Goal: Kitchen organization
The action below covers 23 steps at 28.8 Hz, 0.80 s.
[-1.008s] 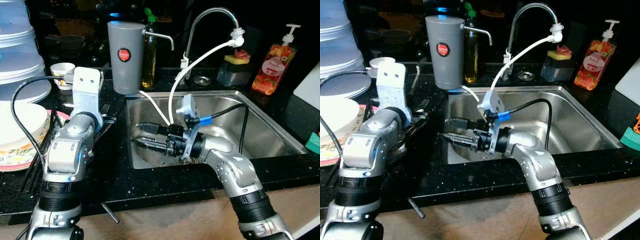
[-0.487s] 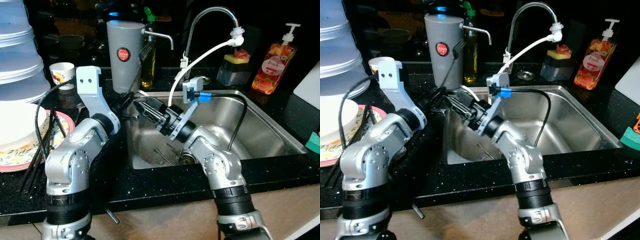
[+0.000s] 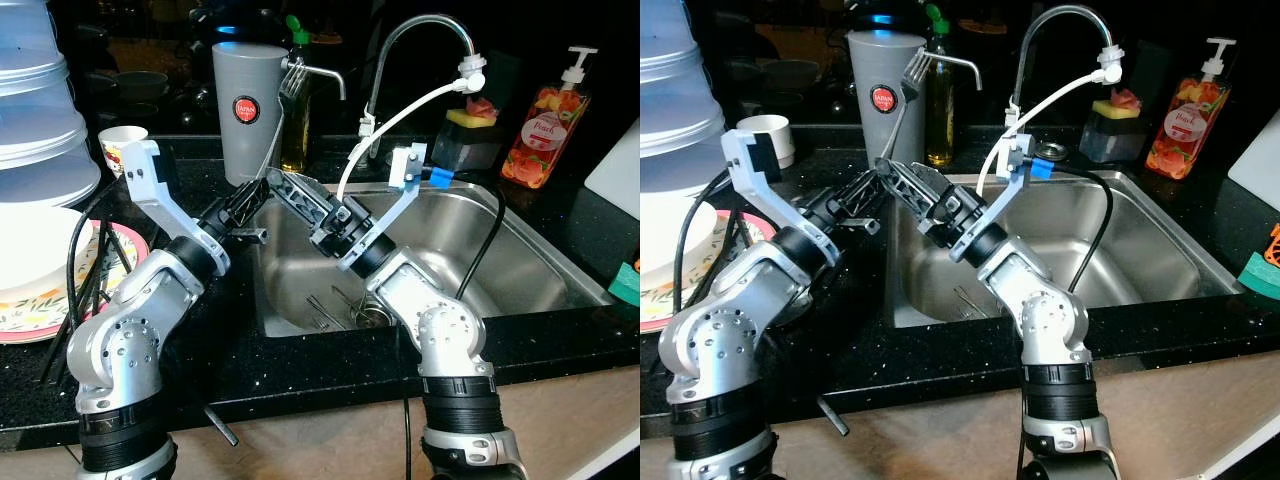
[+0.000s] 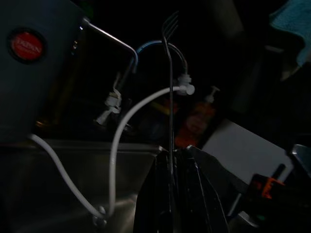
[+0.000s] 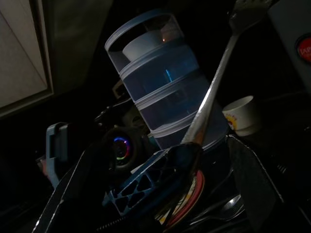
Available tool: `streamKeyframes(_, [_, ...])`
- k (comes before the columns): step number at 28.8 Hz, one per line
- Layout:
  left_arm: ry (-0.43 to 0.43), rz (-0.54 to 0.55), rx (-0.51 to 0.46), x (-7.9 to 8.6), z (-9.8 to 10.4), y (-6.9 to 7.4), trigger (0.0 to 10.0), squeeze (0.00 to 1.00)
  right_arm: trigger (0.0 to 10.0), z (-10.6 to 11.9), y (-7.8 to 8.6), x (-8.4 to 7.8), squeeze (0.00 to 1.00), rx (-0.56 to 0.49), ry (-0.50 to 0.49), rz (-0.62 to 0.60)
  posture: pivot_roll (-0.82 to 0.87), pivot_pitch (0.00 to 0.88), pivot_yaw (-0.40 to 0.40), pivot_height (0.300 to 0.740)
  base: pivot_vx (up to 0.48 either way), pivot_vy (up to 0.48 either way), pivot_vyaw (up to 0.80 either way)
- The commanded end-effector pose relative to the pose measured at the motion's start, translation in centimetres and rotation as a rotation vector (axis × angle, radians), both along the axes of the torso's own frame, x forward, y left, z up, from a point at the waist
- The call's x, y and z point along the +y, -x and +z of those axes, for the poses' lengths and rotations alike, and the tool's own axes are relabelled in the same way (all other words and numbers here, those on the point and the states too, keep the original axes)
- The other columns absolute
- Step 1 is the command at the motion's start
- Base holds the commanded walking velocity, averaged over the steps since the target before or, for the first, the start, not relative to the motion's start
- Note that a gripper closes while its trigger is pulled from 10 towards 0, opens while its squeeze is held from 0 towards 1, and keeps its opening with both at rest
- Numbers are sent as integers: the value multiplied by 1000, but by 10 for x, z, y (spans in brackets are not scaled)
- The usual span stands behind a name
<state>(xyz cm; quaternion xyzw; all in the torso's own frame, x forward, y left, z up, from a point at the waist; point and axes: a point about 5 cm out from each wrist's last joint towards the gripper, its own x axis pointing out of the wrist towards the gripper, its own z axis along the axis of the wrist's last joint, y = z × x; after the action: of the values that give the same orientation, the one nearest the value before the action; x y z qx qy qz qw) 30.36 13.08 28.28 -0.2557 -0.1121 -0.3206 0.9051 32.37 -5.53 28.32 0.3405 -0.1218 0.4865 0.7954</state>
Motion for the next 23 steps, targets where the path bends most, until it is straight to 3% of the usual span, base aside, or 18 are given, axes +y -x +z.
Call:
streamKeyframes(1, [29,-71,37,-6,-5,3,0,0,10000,8,4,0,0,-16,-16,33,-22,64,-31,740,0,0,0])
streamKeyframes(8, [42,-193,70,-17,-9,12,0,0,10000,10,6,2,0,-12,-5,58,-20,57,-33,740,0,0,0])
streamKeyframes(19, [35,-277,91,-23,-12,21,0,0,10000,16,-1,-4,0,-14,-11,34,-23,43,-34,740,0,0,0])
streamKeyframes(22, [10,-246,107,-23,-15,18,0,0,10000,17,-1,-4,0,-12,-12,35,-23,43,-34,740,0,0,0])
streamKeyframes(23, [7,-239,110,-22,-15,18,0,0,9059,17,-1,-4,0,-11,-13,36,-23,43,-34,740,0,0,0])
